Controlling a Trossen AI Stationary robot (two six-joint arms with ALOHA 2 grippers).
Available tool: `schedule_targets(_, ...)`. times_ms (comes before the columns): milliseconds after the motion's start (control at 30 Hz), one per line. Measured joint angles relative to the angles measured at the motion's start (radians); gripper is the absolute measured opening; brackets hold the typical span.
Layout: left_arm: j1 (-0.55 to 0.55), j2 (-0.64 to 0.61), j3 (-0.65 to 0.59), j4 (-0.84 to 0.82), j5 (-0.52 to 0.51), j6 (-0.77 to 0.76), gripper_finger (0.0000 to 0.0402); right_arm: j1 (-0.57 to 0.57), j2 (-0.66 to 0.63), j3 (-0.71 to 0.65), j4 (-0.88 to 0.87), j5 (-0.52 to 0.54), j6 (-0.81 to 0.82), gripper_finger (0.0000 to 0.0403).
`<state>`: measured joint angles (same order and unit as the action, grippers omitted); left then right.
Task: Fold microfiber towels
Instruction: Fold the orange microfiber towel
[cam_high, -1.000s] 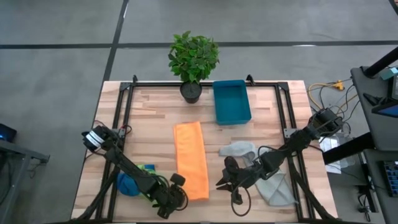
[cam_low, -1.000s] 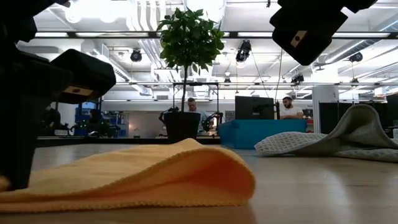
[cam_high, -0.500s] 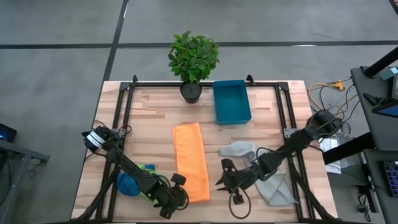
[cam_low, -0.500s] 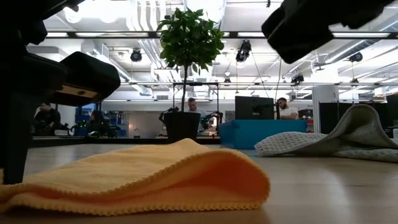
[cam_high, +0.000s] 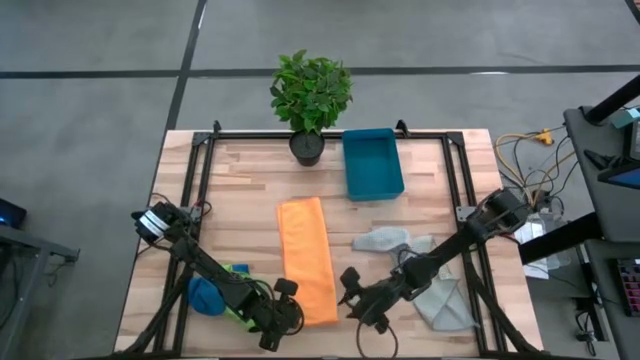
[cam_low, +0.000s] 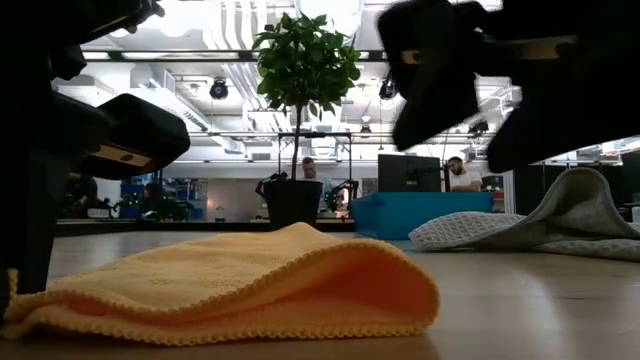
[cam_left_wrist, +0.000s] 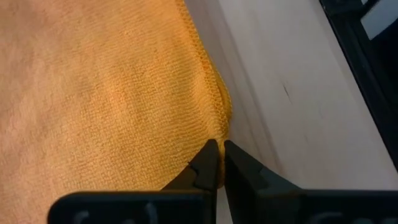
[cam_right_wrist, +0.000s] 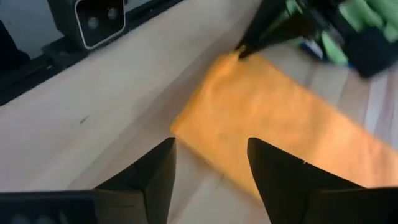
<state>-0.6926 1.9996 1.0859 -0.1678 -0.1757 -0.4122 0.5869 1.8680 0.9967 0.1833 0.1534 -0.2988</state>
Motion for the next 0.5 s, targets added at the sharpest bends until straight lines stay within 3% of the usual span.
schedule_targets(200, 0.001, -0.008, 0.000, 0.008, -0.007, -0.002, 0.0000, -0.006, 0.122, 0.120, -0.042, -0.027, -0.052, 0.0188)
schedule_targets(500, 0.002, -0.020, 0.001, 0.003, -0.006, -0.002, 0.0000, -0.005, 0.254, 0.295, -0.323, -0.064, -0.023, 0.0177)
